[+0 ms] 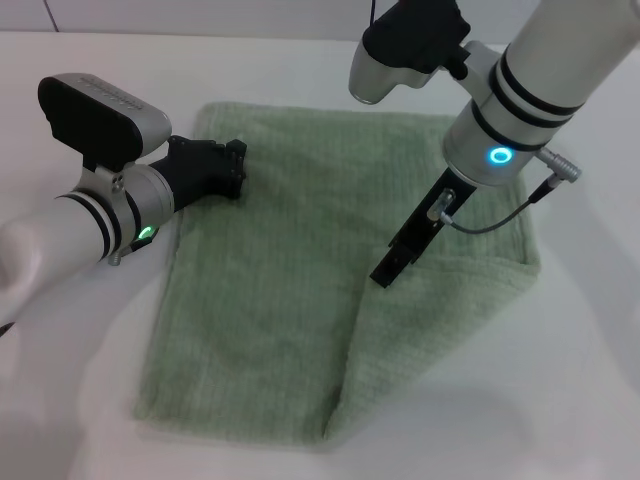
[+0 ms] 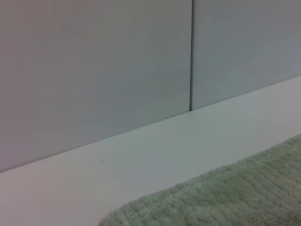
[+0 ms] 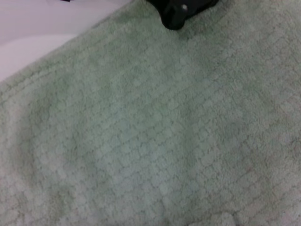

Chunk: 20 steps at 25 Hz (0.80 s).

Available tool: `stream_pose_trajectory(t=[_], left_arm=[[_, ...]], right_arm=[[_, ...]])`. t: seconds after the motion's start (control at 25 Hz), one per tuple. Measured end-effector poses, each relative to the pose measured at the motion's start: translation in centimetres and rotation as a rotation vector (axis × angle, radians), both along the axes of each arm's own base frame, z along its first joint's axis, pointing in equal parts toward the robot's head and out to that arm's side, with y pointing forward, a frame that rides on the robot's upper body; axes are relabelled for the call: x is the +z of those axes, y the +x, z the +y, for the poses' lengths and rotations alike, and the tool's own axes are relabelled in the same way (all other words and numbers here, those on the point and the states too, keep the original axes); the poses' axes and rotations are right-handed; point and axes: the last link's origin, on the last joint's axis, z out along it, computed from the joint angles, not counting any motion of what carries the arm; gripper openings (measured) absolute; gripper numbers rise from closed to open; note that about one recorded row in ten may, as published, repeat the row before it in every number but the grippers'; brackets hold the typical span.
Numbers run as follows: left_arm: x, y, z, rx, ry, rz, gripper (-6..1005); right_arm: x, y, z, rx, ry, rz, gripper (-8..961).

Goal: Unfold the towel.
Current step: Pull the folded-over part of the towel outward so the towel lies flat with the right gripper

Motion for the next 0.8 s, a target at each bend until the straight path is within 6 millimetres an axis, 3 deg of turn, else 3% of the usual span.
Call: stream_pose_trajectory(t=[0.36, 0.68, 0.8], left_arm=[[0.0, -0.02, -0.01, 0.001, 0.0, 0.0, -2], [0.0, -0.06, -0.04, 0.002, 0.0, 0.0, -1], [0.0, -0.08, -0.06, 0.002, 0.0, 0.0, -1]], right_arm=[[-0.25, 0.01, 0.07, 0.003, 0.003, 0.009, 709], [-0.59, -0.02, 0.01, 0.014, -0.008, -0.012, 598], [-0.64, -0.02, 0.02, 0.012, -0.008, -0.014, 492]])
